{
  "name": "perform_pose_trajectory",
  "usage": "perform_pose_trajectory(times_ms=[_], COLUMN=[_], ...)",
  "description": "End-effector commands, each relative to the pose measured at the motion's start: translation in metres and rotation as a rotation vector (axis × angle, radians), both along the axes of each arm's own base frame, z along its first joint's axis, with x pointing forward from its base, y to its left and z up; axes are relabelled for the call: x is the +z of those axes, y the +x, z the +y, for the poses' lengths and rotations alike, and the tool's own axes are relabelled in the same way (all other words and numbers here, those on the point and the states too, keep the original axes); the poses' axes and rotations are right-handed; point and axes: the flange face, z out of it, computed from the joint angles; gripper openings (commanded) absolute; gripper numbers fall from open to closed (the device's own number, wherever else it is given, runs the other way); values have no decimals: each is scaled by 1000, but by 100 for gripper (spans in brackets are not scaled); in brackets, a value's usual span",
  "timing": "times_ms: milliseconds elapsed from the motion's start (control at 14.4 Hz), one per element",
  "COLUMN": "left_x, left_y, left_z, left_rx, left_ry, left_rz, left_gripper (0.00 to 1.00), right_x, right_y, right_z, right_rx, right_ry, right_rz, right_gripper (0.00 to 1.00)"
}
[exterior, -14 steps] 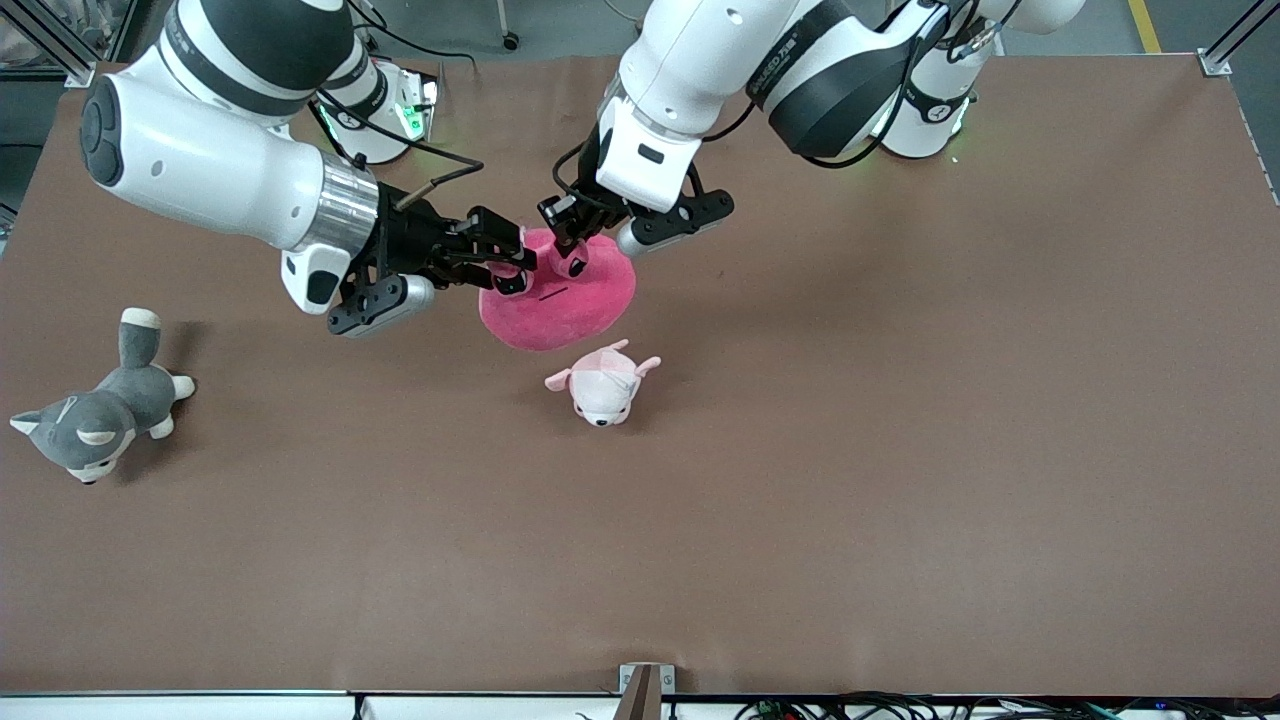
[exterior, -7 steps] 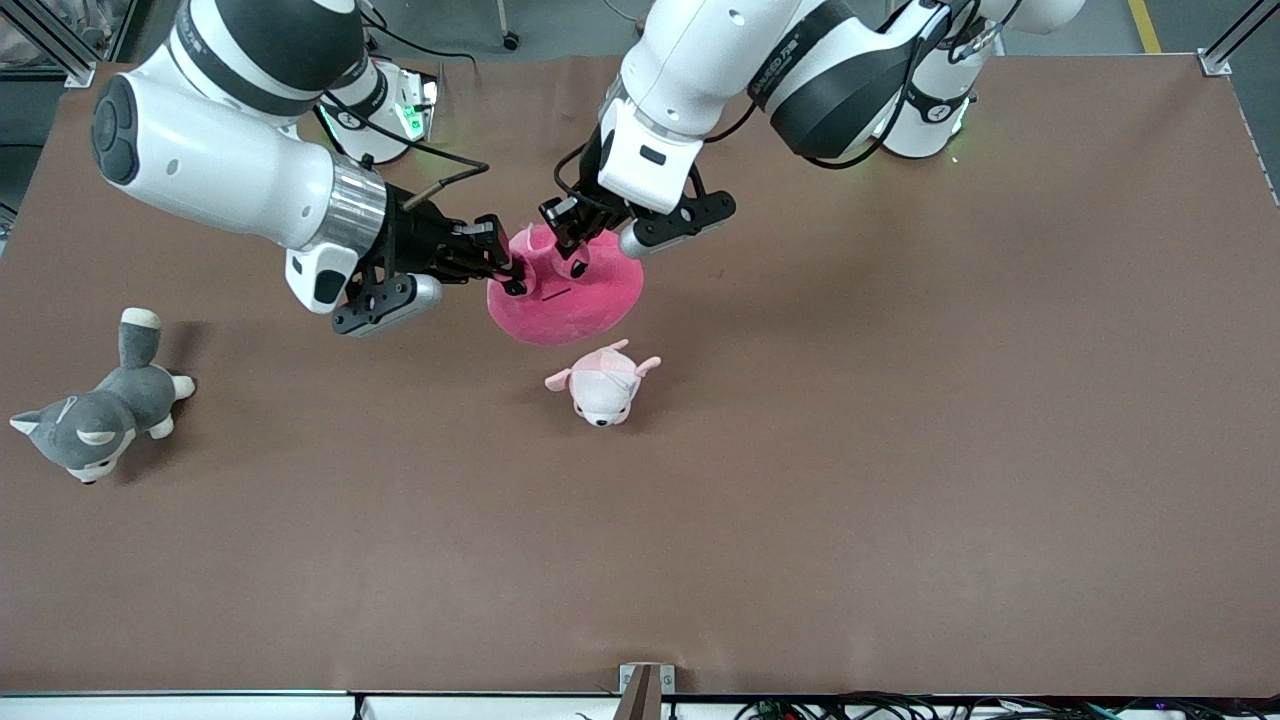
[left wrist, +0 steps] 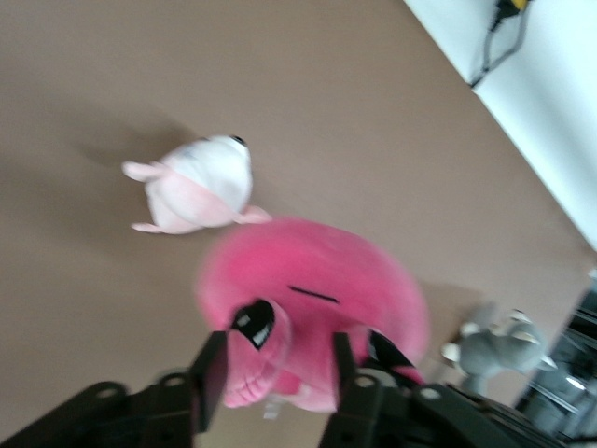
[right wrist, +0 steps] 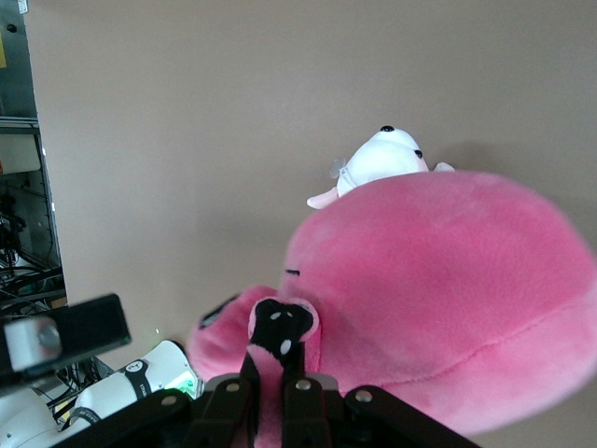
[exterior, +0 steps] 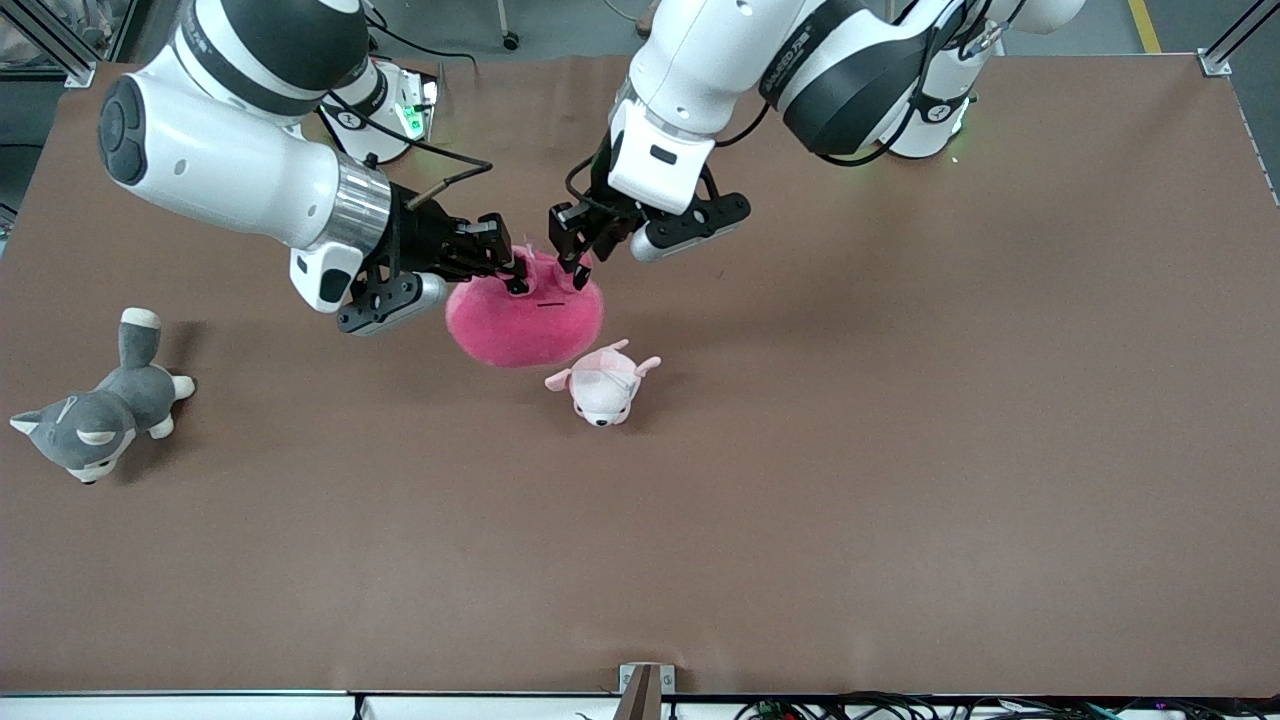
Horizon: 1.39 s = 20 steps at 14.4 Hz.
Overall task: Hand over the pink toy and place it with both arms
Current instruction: 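Open the left gripper and draw it back from the plush, then carry the plush toward the grey cat while the left gripper retracts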
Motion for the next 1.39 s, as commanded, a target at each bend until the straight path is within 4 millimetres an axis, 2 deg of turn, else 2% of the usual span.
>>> perform_pose_trajectory(times_ms=[0, 139, 346, 485, 623, 900, 1108, 1316], left_x=[16, 13, 23, 33, 41, 52, 64, 66], left_y=[18, 28, 56, 67, 74, 100, 105, 99], left_z=[50, 87, 161, 199, 239, 325, 372, 391], left_rx=[21, -36, -3, -59, -163, -232, -356, -465], left_ry=[129, 243, 373, 466, 515, 538, 544, 546], left_rz=[-25, 0, 19, -9, 2, -2, -17, 11], left_gripper=[100, 100, 100, 100, 100, 100, 100, 100], right_x=[10, 17, 13, 8, -2, -32, -61, -89], right_y=[-3, 6, 26, 35, 43, 62, 74, 82], right_z=[-4, -36, -93, -124, -151, -196, -237, -278], right_rx=[-28, -32, -56, -63, -48, -114, -84, -83], right_ry=[-25, -41, -100, -168, -248, -261, -243, -196], right_rz=[38, 74, 35, 14, -12, 45, 51, 77], right_gripper=[0, 0, 0, 0, 0, 0, 0, 0])
